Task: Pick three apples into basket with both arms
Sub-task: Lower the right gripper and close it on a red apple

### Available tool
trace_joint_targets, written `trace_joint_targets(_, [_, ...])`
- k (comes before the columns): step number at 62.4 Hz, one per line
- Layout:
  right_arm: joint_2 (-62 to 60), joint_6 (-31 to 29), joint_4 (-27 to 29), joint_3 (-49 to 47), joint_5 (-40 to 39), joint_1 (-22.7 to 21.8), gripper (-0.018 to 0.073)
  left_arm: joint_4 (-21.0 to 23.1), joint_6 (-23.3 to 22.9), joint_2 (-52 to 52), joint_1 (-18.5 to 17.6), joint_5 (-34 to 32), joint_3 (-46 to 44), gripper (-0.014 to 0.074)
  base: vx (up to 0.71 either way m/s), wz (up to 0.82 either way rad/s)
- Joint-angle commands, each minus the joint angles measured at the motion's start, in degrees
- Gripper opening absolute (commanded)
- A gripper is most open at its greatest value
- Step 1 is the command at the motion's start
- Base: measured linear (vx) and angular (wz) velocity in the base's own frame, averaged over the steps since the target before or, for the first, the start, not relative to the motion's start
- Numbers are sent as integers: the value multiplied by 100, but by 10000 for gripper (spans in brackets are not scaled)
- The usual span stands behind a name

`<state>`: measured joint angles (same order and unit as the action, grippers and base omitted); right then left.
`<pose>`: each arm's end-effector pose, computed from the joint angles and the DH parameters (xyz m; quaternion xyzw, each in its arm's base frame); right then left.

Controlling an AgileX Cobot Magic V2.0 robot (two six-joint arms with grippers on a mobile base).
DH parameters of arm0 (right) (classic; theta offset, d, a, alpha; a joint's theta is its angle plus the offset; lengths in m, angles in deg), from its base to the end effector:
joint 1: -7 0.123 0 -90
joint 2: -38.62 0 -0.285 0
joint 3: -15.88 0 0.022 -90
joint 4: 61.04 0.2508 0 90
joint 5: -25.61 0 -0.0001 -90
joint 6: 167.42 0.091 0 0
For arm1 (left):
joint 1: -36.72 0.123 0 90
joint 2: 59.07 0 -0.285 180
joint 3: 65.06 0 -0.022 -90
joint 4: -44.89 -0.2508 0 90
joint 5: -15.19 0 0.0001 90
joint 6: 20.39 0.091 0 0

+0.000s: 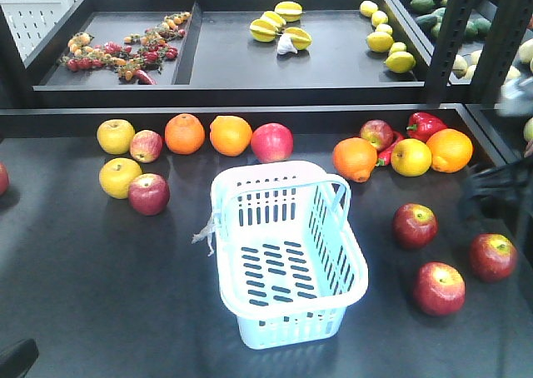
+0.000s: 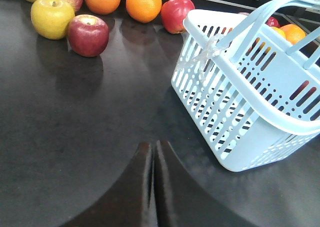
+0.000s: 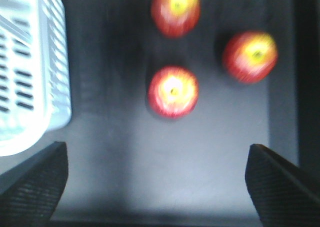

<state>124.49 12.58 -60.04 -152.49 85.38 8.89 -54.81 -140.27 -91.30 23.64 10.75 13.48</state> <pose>0.2659 0.0101 0.3124 -0.0133 0.9803 0.0115 0.1969 0.0819 -0.0260 0.1734 -0.0295 0.8258 -0.1910 0.5298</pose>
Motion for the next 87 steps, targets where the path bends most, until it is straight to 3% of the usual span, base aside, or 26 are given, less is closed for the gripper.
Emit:
trace_joint_targets(1, [440,-51,9,-185,-217,-9,676,55,-43,-34,-8,95,-141,-8,0,0])
trace_joint_targets(42, [3104,428,-292,-1317,-187,-23,655,55,-43,-34,-8,95,-141,-8,0,0])
trace_joint_targets(87, [4119,618,-413,-1317,-407,-27,643,55,-43,-34,-8,95,-141,-8,0,0])
